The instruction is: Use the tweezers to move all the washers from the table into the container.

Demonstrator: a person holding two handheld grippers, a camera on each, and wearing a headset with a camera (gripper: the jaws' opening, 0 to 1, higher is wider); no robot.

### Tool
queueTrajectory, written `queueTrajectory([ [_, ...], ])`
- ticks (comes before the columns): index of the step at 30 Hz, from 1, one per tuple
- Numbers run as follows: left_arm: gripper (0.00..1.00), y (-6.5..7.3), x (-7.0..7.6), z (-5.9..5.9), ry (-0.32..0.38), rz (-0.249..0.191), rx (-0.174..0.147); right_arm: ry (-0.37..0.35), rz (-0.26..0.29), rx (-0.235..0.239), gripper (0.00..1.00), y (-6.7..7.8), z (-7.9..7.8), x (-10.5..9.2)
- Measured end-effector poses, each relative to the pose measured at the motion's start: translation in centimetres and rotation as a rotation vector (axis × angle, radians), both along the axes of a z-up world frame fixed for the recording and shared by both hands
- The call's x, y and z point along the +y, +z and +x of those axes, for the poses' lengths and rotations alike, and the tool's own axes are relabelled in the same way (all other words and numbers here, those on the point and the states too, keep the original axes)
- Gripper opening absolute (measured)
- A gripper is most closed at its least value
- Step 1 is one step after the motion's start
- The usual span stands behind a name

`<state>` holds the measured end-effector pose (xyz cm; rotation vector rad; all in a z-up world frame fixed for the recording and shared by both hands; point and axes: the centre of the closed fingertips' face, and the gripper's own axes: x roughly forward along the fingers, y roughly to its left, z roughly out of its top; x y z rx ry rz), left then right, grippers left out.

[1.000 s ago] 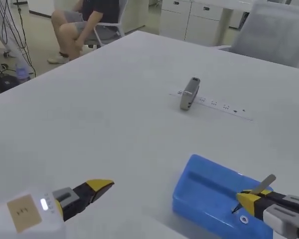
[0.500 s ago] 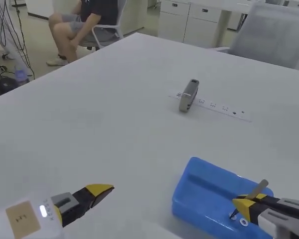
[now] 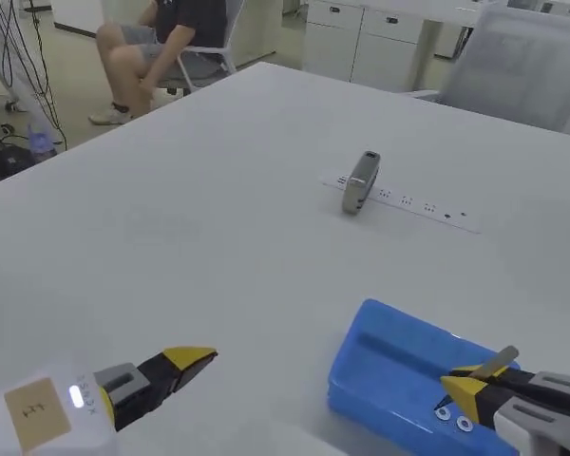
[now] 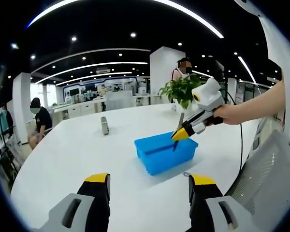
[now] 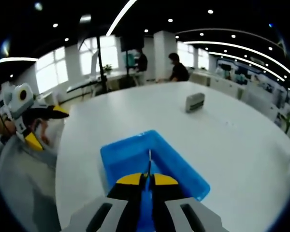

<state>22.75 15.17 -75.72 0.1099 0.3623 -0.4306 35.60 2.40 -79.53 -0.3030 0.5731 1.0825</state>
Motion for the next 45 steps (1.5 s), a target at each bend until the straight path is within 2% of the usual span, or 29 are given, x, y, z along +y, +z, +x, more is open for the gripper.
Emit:
queueTrajectory([
  [8,0.64,-0.1,0.1,0.0,0.002,0.006,0.002,0.022,0.04,-0.014,0.03,3.2,-2.5,-0.1],
  [10,0.64,-0.1,0.1,0.0,0.0,0.007,0.003,0.034,0.055,-0.003,0.03,3.8,-3.4,0.1],
  [14,0.63,-0.2,0.1,0.0,-0.002,0.012,0.005,0.061,0.066,0.024,0.03,4.0,-5.2,0.4],
  [17,0.63,-0.2,0.1,0.0,-0.003,0.014,0.007,0.086,0.058,0.05,0.03,3.3,-6.4,0.7],
  [20,0.62,-0.3,0.1,-0.1,-0.006,0.019,0.01,0.116,0.036,0.081,0.03,1.9,-7.6,1.0],
  [22,0.62,-0.3,0.0,-0.1,-0.007,0.022,0.013,0.122,0.029,0.108,0.03,1.0,-8.0,1.1],
  [28,0.6,-0.5,0.1,-0.1,-0.007,0.028,0.019,0.134,0.0,0.148,0.04,-1.3,-8.5,1.3],
  [36,0.59,-0.6,0.0,-0.2,-0.011,0.032,0.024,0.13,-0.022,0.16,0.04,-2.6,-8.4,1.3],
  [45,0.58,-0.7,-0.1,-0.2,-0.014,0.036,0.03,0.134,-0.019,0.159,0.04,-2.7,-8.7,1.5],
])
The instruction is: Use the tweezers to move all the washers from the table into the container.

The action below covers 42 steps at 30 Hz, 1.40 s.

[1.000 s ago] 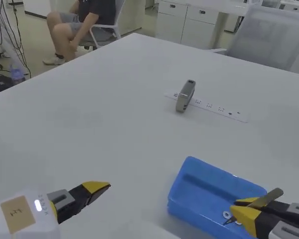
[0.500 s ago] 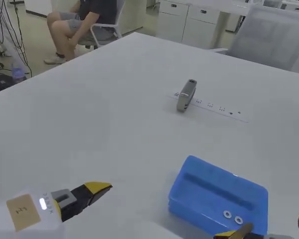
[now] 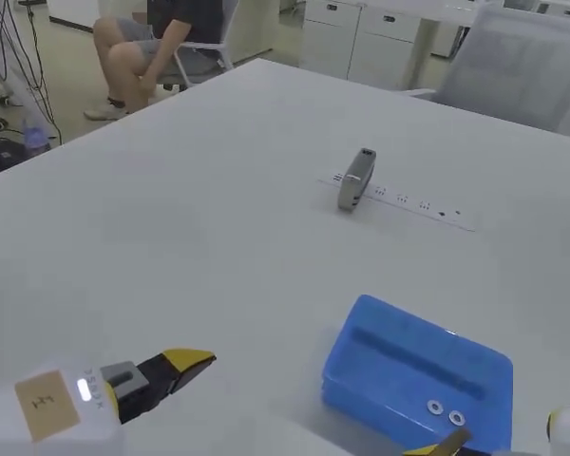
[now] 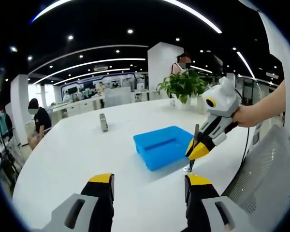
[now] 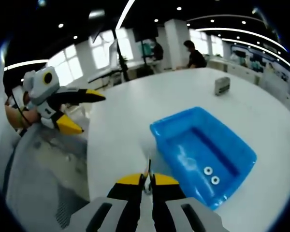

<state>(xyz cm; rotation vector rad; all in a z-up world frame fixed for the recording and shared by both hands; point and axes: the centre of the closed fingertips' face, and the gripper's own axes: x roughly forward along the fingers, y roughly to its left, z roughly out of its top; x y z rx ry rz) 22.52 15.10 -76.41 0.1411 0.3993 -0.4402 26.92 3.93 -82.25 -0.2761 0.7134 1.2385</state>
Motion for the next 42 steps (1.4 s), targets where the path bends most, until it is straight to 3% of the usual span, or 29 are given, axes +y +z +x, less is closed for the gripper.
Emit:
queueTrajectory([
  [30,0.55,-0.2,0.1,0.0,-0.006,0.011,0.007,0.056,-0.016,-0.02,0.04,0.0,-1.3,0.6],
  [42,0.54,-0.4,0.0,-0.1,-0.011,0.017,0.011,0.108,-0.039,-0.079,0.04,-0.1,-1.7,1.1],
])
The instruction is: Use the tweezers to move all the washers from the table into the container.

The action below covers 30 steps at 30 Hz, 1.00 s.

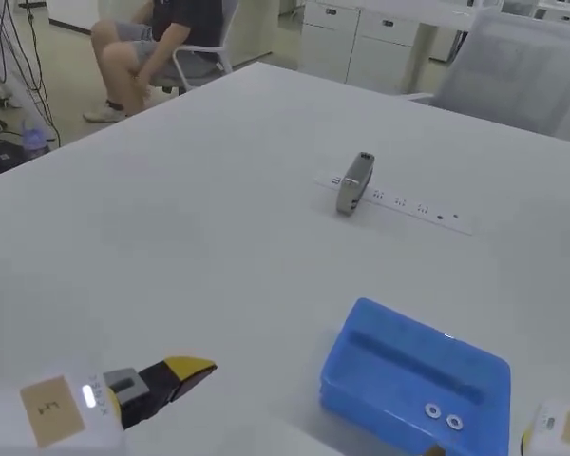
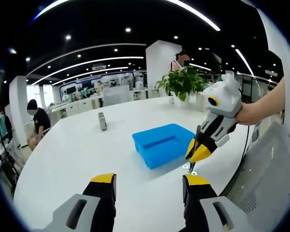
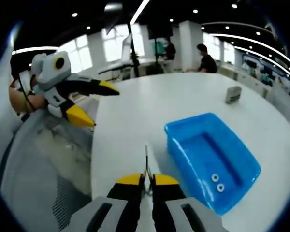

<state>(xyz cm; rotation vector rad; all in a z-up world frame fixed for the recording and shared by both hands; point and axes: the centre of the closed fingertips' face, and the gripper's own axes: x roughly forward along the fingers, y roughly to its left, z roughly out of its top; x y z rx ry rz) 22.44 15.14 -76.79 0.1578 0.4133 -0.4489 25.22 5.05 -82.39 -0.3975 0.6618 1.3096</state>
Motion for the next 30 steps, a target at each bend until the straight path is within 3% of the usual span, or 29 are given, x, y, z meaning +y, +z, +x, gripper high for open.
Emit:
queueTrajectory([
  [4,0.54,0.0,0.0,0.0,-0.001,0.0,0.0,0.034,-0.016,-0.031,0.03,0.0,-0.2,0.1],
  [14,0.54,0.0,0.0,-0.1,-0.001,0.001,-0.001,0.006,-0.024,-0.011,0.03,0.6,0.1,-0.7],
  [22,0.53,0.0,0.0,0.0,0.0,0.003,-0.001,-0.03,0.033,-0.012,0.03,3.3,1.0,-0.9],
  [30,0.53,0.0,0.1,0.0,0.002,0.001,-0.002,-0.055,0.123,0.0,0.03,6.5,2.5,-0.5],
])
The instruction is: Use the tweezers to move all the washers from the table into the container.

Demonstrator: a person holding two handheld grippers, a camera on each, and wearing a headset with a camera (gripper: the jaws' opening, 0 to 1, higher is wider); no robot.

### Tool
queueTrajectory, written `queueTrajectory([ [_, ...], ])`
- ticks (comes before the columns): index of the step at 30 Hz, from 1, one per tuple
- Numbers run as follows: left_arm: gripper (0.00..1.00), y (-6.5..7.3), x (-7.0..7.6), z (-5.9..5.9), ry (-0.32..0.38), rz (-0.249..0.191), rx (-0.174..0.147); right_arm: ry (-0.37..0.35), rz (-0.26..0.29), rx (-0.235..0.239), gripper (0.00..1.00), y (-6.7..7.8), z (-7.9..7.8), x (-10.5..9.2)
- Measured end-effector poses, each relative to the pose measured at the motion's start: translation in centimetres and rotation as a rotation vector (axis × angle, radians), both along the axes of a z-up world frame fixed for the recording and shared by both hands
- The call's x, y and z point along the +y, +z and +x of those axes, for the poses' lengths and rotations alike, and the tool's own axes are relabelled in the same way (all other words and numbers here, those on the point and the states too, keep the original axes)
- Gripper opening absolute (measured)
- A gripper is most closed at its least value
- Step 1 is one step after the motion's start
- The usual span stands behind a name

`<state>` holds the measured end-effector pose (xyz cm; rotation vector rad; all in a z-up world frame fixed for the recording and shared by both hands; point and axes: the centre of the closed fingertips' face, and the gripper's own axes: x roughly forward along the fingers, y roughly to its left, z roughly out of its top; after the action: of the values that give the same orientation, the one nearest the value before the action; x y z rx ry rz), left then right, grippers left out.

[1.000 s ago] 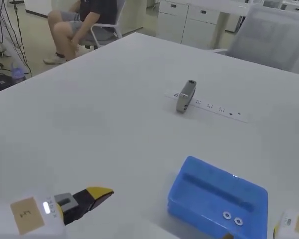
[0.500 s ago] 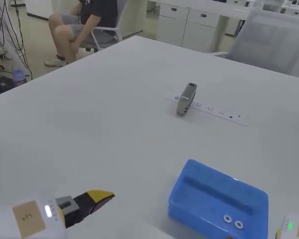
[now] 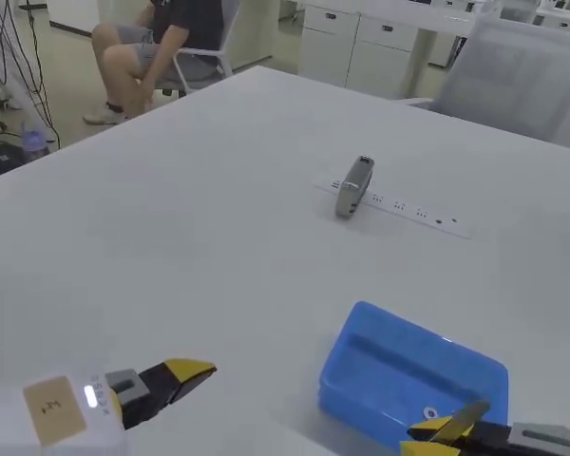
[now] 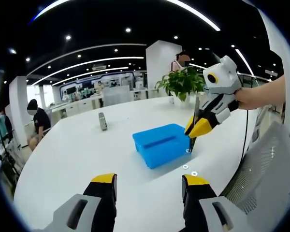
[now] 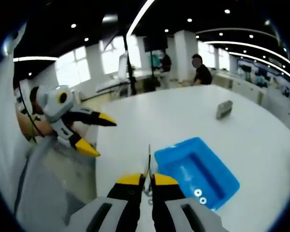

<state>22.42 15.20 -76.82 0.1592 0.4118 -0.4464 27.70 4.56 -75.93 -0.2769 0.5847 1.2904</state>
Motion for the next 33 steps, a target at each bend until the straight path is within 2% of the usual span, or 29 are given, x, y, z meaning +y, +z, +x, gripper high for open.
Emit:
queueTrajectory([
  [4,0.53,0.0,0.0,0.0,-0.001,0.0,0.001,-0.019,0.033,0.003,0.03,0.9,0.9,0.2],
  [7,0.53,0.0,0.0,0.0,-0.002,0.0,0.001,-0.046,0.035,-0.006,0.03,0.8,2.2,0.1],
  [13,0.52,-0.1,0.0,0.0,-0.003,0.001,0.004,-0.126,0.069,0.012,0.03,0.7,4.5,0.1],
  [16,0.52,-0.1,0.0,0.0,-0.004,0.003,0.004,-0.188,0.069,0.037,0.03,0.0,6.2,-0.2],
  [18,0.52,-0.1,0.0,-0.1,-0.004,0.002,0.006,-0.188,0.059,0.04,0.04,-0.7,6.7,-0.2],
  [20,0.52,-0.1,0.0,0.0,-0.005,0.002,0.004,-0.176,0.011,0.045,0.04,-1.9,7.0,-0.6],
  [22,0.52,-0.1,0.0,-0.1,-0.005,0.002,0.007,-0.176,-0.003,0.049,0.04,-2.6,7.4,-0.7],
  [26,0.51,-0.1,0.0,-0.1,-0.005,0.004,0.009,-0.2,0.0,0.081,0.04,-3.5,8.2,-0.7],
  [29,0.51,-0.2,-0.1,-0.1,-0.01,0.007,0.012,-0.205,-0.029,0.077,0.04,-4.5,8.6,-0.5],
  [33,0.51,-0.3,0.0,-0.1,-0.009,0.01,0.015,-0.197,-0.041,0.076,0.04,-5.0,8.7,0.0],
])
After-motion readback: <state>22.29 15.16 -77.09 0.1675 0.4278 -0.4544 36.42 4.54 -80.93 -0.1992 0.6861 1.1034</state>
